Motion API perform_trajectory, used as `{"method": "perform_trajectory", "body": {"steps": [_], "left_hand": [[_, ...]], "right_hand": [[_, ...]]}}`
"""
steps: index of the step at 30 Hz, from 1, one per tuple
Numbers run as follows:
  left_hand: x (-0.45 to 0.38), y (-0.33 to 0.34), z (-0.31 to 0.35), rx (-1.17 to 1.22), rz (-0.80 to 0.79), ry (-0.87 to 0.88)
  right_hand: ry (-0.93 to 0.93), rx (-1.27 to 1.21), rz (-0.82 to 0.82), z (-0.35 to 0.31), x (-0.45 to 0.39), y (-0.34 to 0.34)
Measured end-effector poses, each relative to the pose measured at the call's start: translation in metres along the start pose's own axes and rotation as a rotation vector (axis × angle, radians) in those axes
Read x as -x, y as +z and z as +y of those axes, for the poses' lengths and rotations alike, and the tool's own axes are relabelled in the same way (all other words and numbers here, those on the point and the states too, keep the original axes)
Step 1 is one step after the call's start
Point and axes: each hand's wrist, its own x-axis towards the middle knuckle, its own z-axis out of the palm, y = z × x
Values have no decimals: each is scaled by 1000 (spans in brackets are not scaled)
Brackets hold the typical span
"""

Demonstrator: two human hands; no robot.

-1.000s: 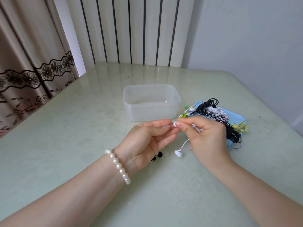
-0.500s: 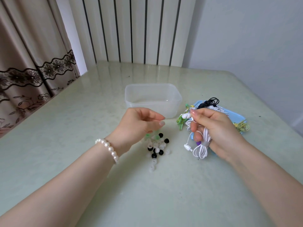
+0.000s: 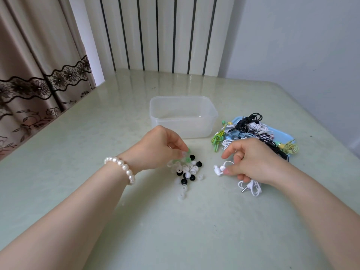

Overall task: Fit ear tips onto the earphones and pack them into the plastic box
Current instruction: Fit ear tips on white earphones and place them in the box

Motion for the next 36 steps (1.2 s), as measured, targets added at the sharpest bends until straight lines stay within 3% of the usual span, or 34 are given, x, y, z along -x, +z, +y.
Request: {"method": "perform_trajectory", "body": {"steps": [10, 15, 23, 30, 36], "left_hand": [[-4, 6, -6, -49, -9, 20], [-4, 6, -6, -69, 26, 21], [-5, 5, -6, -50, 39, 19], [-5, 15, -7, -75, 74, 25], [-3, 27, -5, -222, 68, 83]], "right_hand": [[-89, 398, 66, 3, -3, 6], [-139, 353, 56, 2, -2, 12], [-63, 150, -232, 3, 4, -3], [-122, 285, -121, 7, -2, 7], [-141, 200, -76, 6, -2, 12]]}}
